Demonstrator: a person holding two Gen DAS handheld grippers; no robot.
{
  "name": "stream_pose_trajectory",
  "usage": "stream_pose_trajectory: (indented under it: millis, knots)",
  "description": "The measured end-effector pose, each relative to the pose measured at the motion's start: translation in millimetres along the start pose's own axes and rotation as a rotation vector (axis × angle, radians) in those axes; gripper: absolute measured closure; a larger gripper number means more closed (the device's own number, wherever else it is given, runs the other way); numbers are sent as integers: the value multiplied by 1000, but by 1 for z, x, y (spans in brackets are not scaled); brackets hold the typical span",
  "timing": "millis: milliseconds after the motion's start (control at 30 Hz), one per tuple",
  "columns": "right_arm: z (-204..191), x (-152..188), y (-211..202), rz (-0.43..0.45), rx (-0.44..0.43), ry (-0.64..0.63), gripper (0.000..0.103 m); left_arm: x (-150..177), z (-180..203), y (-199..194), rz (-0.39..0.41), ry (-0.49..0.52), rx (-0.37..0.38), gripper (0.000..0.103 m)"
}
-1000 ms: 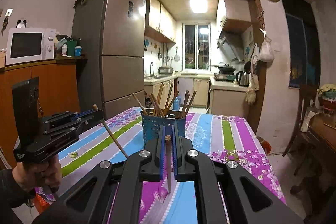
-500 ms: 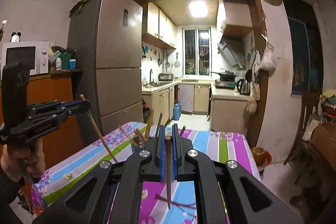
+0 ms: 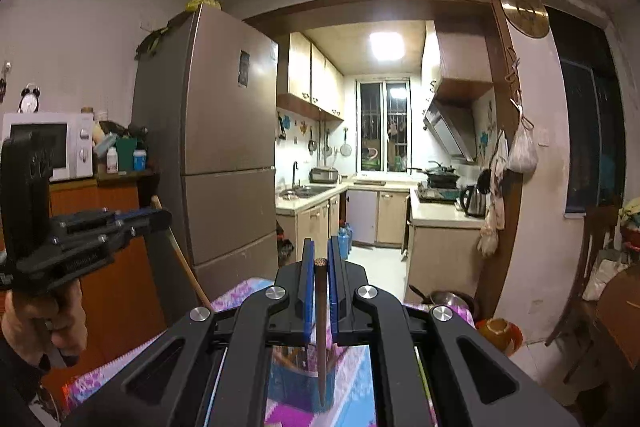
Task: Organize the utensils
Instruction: 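Carry both chopsticks over the teal holder and lower them in, then open both tools to release the chopsticks into the holder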
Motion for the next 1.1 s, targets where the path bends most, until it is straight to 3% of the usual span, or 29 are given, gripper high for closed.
stream_pose_trajectory:
  millis: [167, 333, 733, 1100]
  knots:
    - [5, -34, 22, 32, -9, -2, 96, -16, -7, 16, 12, -5, -15, 98]
    - [4, -39, 59, 9, -23, 2, 96, -19, -15, 39, -7, -27, -26, 98]
    - [4, 17, 145, -116, -52, 43, 96, 27, -32, 97, -122, -41, -30, 98]
    - [8, 57, 182, -187, -58, 83, 96, 55, -43, 127, -193, -48, -41, 98]
Point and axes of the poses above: each gripper's, at about its wrist camera, not at the fingertips, and y roughly the way its jaws point, z to its right, x to its underside, the point moved 8 cm from there along y, roughly the way its jaws point, and after that the axes turned 8 degrees about -y, right-handed, at the moved point
